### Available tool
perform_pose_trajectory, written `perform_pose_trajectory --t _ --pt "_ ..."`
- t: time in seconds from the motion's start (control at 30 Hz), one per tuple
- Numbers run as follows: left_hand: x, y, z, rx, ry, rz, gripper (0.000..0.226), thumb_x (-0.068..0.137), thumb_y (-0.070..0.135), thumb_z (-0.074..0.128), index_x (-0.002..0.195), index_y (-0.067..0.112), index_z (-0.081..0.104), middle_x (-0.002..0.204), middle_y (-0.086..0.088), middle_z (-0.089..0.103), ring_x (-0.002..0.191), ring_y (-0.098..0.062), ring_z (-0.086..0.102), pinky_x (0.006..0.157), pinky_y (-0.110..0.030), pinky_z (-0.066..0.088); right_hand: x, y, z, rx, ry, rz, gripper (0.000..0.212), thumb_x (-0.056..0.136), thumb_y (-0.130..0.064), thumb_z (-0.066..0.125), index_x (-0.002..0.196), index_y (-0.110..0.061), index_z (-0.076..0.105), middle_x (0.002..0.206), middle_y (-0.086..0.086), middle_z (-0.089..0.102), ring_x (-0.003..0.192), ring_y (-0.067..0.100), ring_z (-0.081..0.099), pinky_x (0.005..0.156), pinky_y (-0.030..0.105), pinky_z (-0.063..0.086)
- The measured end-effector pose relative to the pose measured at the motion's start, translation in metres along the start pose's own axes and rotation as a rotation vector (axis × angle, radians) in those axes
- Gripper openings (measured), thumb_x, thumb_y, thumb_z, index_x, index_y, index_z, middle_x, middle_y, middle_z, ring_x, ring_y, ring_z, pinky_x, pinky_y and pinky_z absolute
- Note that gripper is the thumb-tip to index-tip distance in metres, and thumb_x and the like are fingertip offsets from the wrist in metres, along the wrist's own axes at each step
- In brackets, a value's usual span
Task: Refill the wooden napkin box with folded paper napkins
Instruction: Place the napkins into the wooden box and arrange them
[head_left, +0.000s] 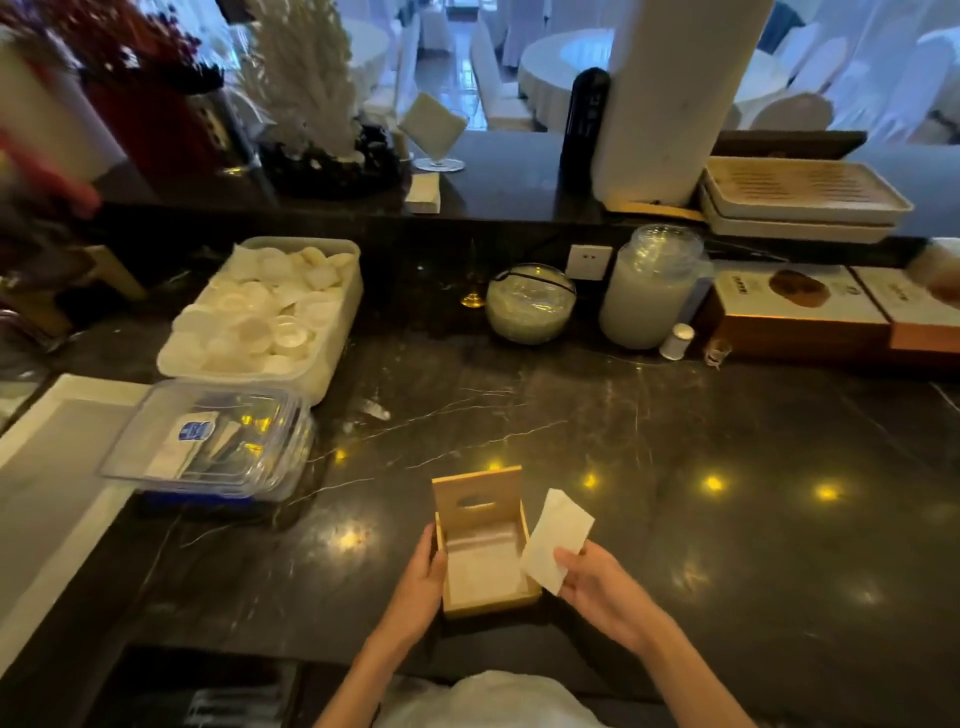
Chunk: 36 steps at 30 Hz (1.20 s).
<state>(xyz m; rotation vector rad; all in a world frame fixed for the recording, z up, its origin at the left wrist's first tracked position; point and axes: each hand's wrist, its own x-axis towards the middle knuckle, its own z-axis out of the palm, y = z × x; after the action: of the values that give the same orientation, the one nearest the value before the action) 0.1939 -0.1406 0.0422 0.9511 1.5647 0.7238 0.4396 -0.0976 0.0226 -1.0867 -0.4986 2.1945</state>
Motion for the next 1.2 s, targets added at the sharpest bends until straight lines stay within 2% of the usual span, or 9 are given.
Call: perform_pose_trajectory --t 0.1,0.27,0.43,0.57,0.77,0.83,0.93,1.07,1.2 --pt "0.002 0.005 0.010 0.005 -0.042 0.044 0.040 0.103 0.035 0.038 0.140 0.044 0.026 0.120 0.030 0.046 0.103 0.017 0.047 0.079 -0.009 0.043 -0.005 0.002 -0.003 -0.093 0.057 -0.004 0.056 0.085 -0.007 0.066 0.138 -0.006 0.045 0.132 0.019 0.061 0.122 0.035 0.058 0.096 0.044 0.053" --pt "0.018 0.006 0.028 0.022 -0.132 0.053 0.045 0.102 0.036 0.043 0.145 0.043 0.034 0.135 0.013 0.057 0.116 0.003 0.057 0.093 -0.023 0.051 -0.025 -0.010 -0.009 -0.318 0.174 -0.039 0.047 0.090 -0.008 0.063 0.135 -0.011 0.049 0.127 0.010 0.066 0.116 0.026 0.064 0.096 0.044 0.053" --pt "0.015 0.012 0.049 -0.048 -0.170 0.035 0.046 0.104 0.025 0.038 0.146 0.040 0.026 0.119 0.025 0.053 0.099 0.013 0.058 0.073 -0.007 0.050 -0.047 -0.043 0.006 -0.552 0.248 -0.163 0.038 0.092 -0.006 0.060 0.127 -0.019 0.054 0.120 0.002 0.069 0.109 0.015 0.067 0.090 0.036 0.057" --pt "0.016 0.012 0.052 -0.087 -0.153 0.036 0.044 0.104 0.021 0.038 0.142 0.040 0.027 0.119 0.016 0.059 0.097 0.008 0.065 0.072 -0.011 0.052 -0.053 -0.057 0.022 -0.819 0.195 -0.191 0.031 0.093 -0.009 0.060 0.119 -0.024 0.056 0.115 -0.002 0.067 0.106 0.010 0.065 0.081 0.022 0.055" --pt "0.025 0.001 0.049 -0.107 -0.112 -0.055 0.047 0.103 0.022 0.041 0.148 0.035 0.032 0.128 0.005 0.059 0.110 -0.009 0.061 0.089 -0.030 0.056 -0.020 -0.056 0.041 -1.463 0.123 -0.033 0.041 0.097 -0.016 0.053 0.134 -0.031 0.044 0.128 -0.003 0.056 0.113 0.013 0.056 0.092 0.033 0.054" --pt "0.024 0.002 0.048 -0.158 -0.118 -0.087 0.047 0.103 0.021 0.044 0.147 0.033 0.035 0.124 0.008 0.059 0.106 -0.007 0.061 0.085 -0.028 0.057 -0.005 -0.056 0.053 -1.656 0.124 0.022 0.047 0.097 -0.010 0.051 0.139 -0.029 0.040 0.128 0.003 0.057 0.110 0.018 0.059 0.090 0.035 0.055" --pt "0.022 0.006 0.046 -0.230 -0.124 -0.124 0.047 0.102 0.015 0.044 0.146 0.031 0.038 0.132 0.000 0.057 0.102 -0.007 0.060 0.071 -0.021 0.056 0.014 -0.057 0.069 -1.919 0.128 0.121 0.059 0.092 0.001 0.052 0.145 -0.021 0.037 0.139 0.009 0.052 0.123 0.027 0.054 0.098 0.036 0.050" --pt "0.022 0.004 0.044 -0.258 -0.133 -0.136 0.046 0.103 0.014 0.042 0.144 0.034 0.042 0.132 0.003 0.057 0.103 -0.006 0.059 0.065 -0.018 0.056 0.034 -0.050 0.084 -2.094 0.085 0.247 0.054 0.091 0.003 0.051 0.141 -0.013 0.041 0.132 0.011 0.055 0.117 0.027 0.057 0.096 0.034 0.049" --pt "0.023 0.003 0.044 -0.258 -0.134 -0.135 0.047 0.103 0.013 0.041 0.144 0.036 0.041 0.135 0.002 0.055 0.102 -0.006 0.057 0.066 -0.018 0.054 0.051 -0.033 0.080 -2.127 0.051 0.325 0.043 0.090 0.001 0.052 0.131 -0.009 0.053 0.124 0.012 0.060 0.113 0.028 0.058 0.096 0.035 0.048"
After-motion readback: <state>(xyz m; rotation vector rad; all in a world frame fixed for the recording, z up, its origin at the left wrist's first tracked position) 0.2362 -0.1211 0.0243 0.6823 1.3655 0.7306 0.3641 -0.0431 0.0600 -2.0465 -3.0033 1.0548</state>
